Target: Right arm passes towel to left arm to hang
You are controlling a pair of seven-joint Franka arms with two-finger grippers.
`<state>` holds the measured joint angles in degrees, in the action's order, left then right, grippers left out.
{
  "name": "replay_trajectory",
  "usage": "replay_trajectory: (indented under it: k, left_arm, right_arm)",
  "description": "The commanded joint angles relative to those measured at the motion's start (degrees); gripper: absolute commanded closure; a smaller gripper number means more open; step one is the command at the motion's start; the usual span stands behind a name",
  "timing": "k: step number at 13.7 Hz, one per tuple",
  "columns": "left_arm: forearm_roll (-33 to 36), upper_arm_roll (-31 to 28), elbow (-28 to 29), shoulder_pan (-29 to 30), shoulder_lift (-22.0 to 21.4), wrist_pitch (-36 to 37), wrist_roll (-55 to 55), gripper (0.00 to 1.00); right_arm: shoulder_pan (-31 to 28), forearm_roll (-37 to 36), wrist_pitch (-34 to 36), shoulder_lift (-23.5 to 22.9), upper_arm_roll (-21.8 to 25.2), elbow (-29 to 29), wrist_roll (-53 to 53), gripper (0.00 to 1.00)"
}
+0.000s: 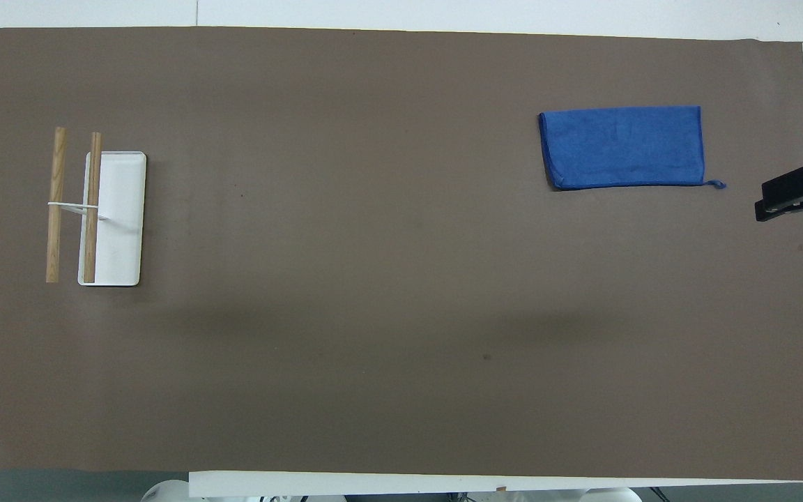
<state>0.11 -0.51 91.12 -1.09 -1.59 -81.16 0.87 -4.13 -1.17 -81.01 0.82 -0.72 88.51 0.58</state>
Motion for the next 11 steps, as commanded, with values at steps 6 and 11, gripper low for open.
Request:
replay_trajectory:
  k: [6,11]
  left_arm:
    - [-0.46,-0.11,-0.50,0.12,0.01,0.38,-0.60,0.00]
    - [-0.46,-0.11,-0.50,0.12,0.01,0.38,-0.69,0.00]
  right_arm:
    - [-1.93,0.47,-0.47,0.59,0.19,0.88,-1.11,0.00]
    - [0.61,0.56,-11.43,-4.56,-0.25,2.12,-3.74,0.00]
